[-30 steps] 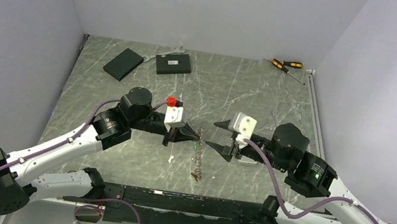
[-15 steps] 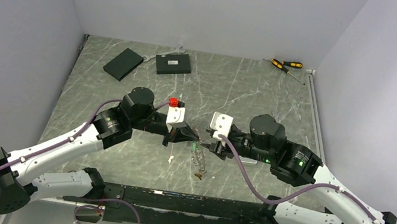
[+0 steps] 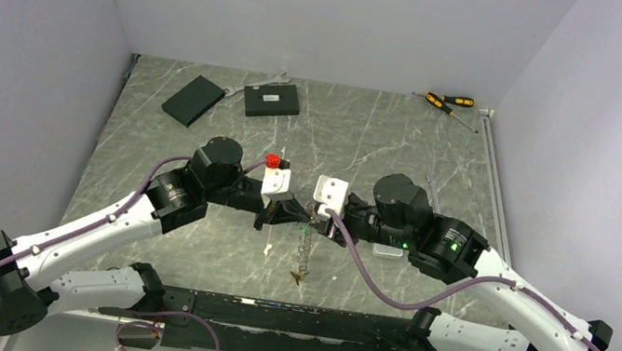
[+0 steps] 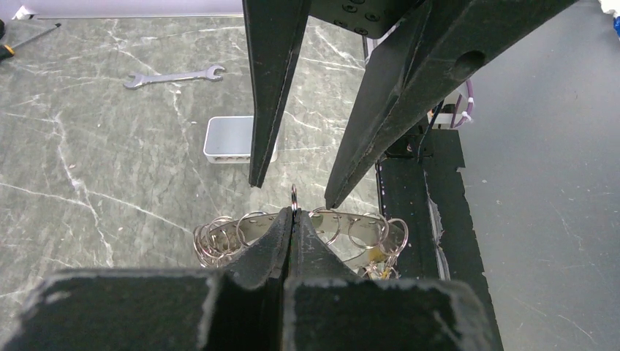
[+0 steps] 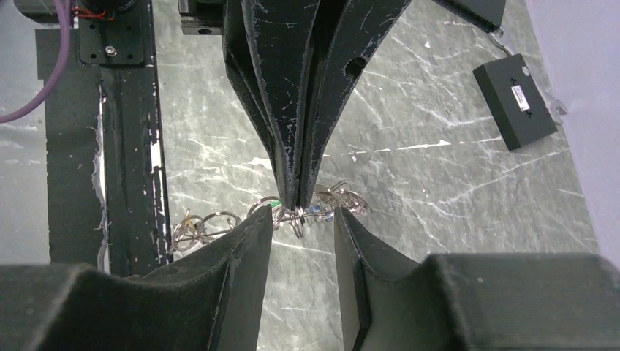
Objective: Put the keys on the keyring
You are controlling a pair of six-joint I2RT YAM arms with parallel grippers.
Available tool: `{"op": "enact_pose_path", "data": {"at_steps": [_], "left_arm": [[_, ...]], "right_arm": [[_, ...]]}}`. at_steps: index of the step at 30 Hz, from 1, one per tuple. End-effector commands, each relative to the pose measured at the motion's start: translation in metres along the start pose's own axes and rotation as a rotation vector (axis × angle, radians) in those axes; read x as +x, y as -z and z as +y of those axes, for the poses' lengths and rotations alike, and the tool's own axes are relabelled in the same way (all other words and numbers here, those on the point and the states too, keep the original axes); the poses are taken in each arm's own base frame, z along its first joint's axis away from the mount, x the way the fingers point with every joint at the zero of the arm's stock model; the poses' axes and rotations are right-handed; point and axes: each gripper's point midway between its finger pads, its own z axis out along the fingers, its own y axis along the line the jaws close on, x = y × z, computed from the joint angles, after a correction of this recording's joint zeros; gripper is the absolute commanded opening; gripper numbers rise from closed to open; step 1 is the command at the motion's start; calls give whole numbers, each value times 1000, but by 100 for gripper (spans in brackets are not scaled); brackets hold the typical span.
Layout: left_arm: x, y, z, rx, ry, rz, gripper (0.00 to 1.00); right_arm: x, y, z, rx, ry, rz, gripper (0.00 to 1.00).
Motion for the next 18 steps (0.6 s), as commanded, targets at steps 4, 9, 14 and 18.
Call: {"op": "enact_pose_path", "data": {"at_steps": [4, 9, 14, 18], "left_arm": [[-36, 5, 2, -9, -93, -87, 0], [-37, 5, 2, -10, -94, -90, 0], [-37, 5, 1, -8, -91, -89, 0], [-38, 5, 0, -3, -91, -95, 0]], "right_arm": [[-16, 4, -4, -11, 20, -52, 38], [-12, 3, -2, -24, 9, -43, 35], [-8, 3, -1, -40, -2, -29, 33], [-6, 2, -2, -50, -5, -21, 33]]}}
